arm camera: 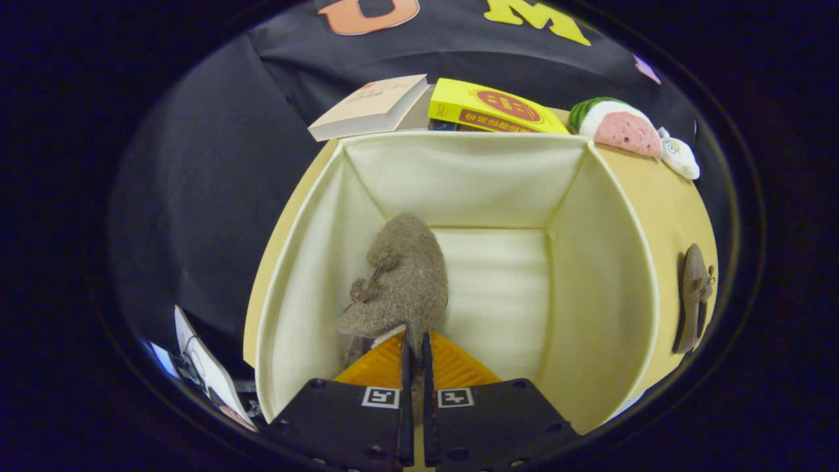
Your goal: Open the storage box then place both shoes into the box .Put the left shoe in first, then the right shoe, with the right side of both shoes facing outward in a uniform manner.
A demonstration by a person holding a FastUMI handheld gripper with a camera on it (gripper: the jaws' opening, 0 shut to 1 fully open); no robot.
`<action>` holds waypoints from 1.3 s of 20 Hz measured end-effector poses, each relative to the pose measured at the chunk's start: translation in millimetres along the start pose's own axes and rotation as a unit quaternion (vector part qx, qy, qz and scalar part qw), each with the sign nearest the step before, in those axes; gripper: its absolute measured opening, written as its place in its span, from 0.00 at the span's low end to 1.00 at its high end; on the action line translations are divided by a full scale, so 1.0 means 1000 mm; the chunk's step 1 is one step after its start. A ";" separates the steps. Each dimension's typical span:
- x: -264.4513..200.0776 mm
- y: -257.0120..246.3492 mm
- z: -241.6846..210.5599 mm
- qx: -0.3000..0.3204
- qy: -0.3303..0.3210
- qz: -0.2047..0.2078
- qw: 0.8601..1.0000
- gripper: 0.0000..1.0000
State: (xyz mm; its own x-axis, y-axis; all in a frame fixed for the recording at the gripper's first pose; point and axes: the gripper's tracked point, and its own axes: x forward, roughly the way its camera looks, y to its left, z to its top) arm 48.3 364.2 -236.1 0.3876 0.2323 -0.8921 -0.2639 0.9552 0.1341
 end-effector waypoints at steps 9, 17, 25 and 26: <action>-0.048 0.015 -0.001 -0.078 -0.041 0.046 0.995 0.83; -0.157 -0.021 -0.017 -0.119 -0.106 0.034 0.987 0.96; -0.199 -0.137 -0.034 -0.056 -0.118 -0.004 0.991 0.96; -0.201 -0.155 -0.033 -0.045 -0.121 -0.007 0.992 0.96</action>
State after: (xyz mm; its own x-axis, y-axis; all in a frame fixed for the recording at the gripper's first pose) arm -17.6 163.9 -91.9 0.5891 0.2671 -0.7626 -0.3310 0.9407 0.0738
